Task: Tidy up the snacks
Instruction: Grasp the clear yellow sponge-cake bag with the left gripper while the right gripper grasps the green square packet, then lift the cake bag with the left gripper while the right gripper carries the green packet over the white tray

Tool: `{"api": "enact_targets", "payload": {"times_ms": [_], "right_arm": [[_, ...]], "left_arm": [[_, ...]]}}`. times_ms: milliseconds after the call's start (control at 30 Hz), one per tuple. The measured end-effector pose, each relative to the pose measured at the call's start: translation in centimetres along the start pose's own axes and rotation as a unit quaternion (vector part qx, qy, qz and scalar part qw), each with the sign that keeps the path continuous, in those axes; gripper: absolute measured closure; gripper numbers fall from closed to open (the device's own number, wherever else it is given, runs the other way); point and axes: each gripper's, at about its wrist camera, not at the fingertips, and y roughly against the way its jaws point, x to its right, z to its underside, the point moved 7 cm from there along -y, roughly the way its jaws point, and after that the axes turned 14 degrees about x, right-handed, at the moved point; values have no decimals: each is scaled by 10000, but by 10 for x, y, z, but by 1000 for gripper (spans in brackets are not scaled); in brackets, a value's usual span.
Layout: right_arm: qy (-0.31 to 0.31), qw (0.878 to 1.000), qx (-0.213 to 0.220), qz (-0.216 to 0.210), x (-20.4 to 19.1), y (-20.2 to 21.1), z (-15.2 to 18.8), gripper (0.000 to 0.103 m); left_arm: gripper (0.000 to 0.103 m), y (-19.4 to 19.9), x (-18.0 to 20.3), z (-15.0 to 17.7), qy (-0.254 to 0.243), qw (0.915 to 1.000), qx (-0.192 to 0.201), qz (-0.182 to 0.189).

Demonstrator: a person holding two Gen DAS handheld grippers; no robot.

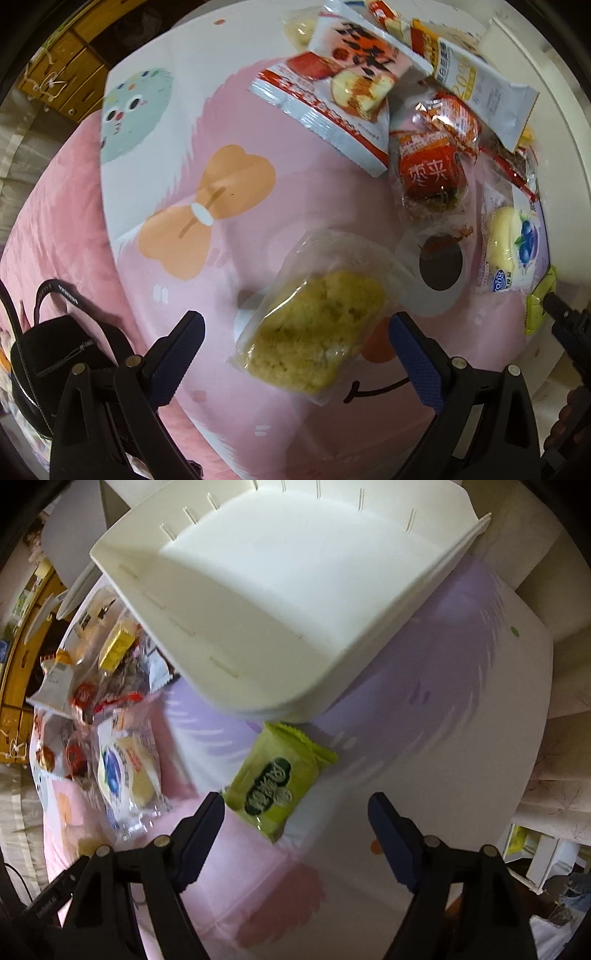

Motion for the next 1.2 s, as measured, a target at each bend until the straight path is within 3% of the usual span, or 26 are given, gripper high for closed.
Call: {"api": "enact_targets", "payload": {"times_ms": [167,400,600,1200], "right_arm": [[82,10000,-55,-13,-9,-4,1,30],[239,9997,37,-72,-16,-3,3,46],[286,9995,114,-53,-20,-5,3,48],[680,9972,297,-38,-26,1,20,65]], "left_arm": [[10,-10,0,3,-129,9999,-101,-52],[32,-20,-8,8,-142,9998,-128,28],[49,-20,-15,11,-155,9997,55,187],[50,4,-32,33,220,9993,253,157]]}}
